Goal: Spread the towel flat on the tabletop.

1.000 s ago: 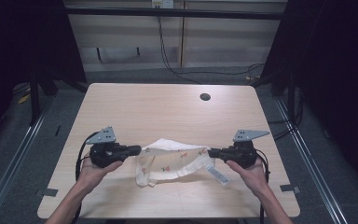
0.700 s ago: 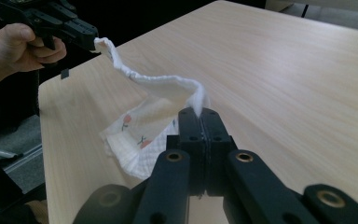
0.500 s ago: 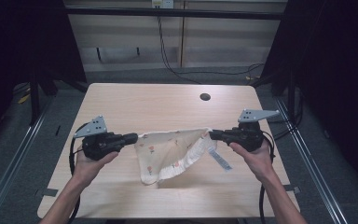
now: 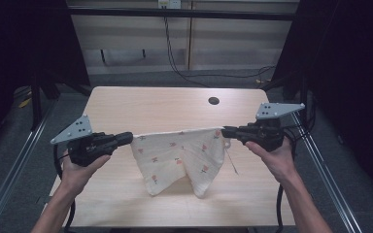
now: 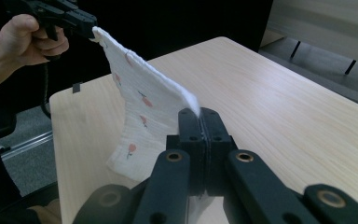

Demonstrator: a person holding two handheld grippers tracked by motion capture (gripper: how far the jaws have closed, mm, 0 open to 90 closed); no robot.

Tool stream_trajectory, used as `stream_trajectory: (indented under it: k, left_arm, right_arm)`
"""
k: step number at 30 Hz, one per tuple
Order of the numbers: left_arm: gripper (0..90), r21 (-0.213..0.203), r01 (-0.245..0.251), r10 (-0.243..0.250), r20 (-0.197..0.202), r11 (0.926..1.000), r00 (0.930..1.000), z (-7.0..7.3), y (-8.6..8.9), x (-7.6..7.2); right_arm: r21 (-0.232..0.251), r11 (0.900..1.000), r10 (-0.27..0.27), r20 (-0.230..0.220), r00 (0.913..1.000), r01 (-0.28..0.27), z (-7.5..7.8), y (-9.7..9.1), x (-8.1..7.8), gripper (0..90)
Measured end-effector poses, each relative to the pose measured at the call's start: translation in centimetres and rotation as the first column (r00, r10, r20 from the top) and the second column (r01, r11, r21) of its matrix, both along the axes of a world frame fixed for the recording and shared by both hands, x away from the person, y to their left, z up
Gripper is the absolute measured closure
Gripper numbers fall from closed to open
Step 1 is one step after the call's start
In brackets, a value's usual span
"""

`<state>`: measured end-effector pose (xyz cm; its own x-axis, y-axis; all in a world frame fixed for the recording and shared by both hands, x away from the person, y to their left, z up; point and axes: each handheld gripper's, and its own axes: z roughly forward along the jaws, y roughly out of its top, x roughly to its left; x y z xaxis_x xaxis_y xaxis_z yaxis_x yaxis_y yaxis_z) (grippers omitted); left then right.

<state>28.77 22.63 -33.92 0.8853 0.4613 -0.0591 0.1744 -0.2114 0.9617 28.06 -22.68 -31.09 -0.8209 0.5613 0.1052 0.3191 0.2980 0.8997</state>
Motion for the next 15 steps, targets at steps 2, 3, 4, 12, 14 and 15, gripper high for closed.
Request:
stream_trajectory:
  k: [2, 3, 4, 12, 14, 15]
  left_arm:
    - [87.7, 0.008, 0.004, -0.004, 0.016, 1.0000, 0.9999, 0.5, 0.1, -0.6]
    - [87.7, 0.012, 0.002, -0.002, 0.028, 0.9999, 0.9996, 0.8, 0.1, -0.9]
    - [87.8, 0.017, 0.001, -0.002, 0.040, 0.9999, 0.9992, 1.2, 0.1, -1.3]
    - [87.9, -0.011, 0.017, -0.016, 0.093, 0.9998, 0.9956, 3.4, 0.6, -3.5]
    - [87.9, -0.010, 0.009, -0.008, 0.097, 0.9999, 0.9953, 3.5, 0.7, -3.6]
    - [87.9, -0.006, 0.009, -0.008, 0.094, 0.9999, 0.9955, 3.4, 0.8, -3.4]
  right_arm:
    - [-0.001, 0.9999, 0.015, 0.013, 0.9998, -0.015, 0.5, 0.1, -0.7, 89.0]
    - [-0.003, 0.9997, 0.024, 0.018, 0.9996, -0.024, 0.8, 0.2, -1.1, 89.0]
    - [-0.008, 0.9994, 0.035, 0.027, 0.9990, -0.034, 1.0, 0.3, -1.5, 89.1]
    - [0.003, 0.9949, 0.101, 0.078, 0.9919, -0.101, 3.2, 0.6, -4.4, 89.1]
    - [0.004, 0.9942, 0.107, 0.101, 0.9892, -0.107, 3.7, 0.5, -4.9, 89.1]
    - [-0.008, 0.9947, 0.103, 0.117, 0.9877, -0.103, 3.7, 0.5, -5.0, 89.1]
